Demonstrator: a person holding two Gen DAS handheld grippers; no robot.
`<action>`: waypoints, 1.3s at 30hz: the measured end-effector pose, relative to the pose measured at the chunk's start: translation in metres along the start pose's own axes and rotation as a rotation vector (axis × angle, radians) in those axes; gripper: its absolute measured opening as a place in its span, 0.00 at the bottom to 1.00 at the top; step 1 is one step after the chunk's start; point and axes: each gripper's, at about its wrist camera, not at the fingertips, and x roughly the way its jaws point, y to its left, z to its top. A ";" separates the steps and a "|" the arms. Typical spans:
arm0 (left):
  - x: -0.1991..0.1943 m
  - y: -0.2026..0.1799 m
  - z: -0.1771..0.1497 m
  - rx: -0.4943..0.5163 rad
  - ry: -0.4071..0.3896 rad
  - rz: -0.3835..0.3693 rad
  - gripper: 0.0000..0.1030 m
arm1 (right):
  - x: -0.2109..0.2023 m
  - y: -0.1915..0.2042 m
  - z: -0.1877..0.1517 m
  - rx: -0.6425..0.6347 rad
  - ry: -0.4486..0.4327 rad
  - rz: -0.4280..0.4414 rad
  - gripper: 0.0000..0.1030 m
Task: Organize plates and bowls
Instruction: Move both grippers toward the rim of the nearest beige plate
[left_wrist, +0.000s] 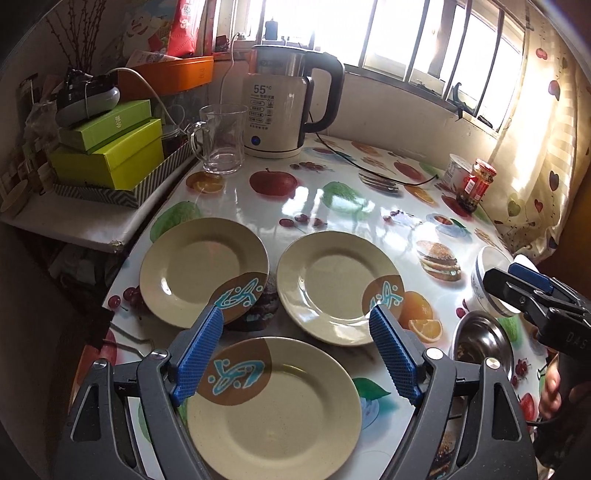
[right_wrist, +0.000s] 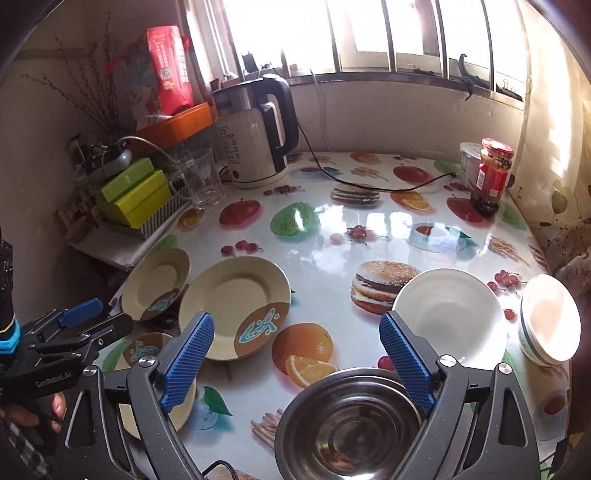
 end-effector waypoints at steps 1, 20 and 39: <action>0.003 0.001 0.001 -0.007 0.006 -0.007 0.70 | 0.006 -0.001 0.002 0.005 0.016 0.011 0.81; 0.068 0.003 0.012 -0.010 0.163 -0.061 0.42 | 0.101 -0.023 0.028 0.077 0.275 0.147 0.43; 0.100 0.014 0.016 -0.083 0.238 -0.065 0.42 | 0.151 -0.028 0.035 0.169 0.396 0.183 0.31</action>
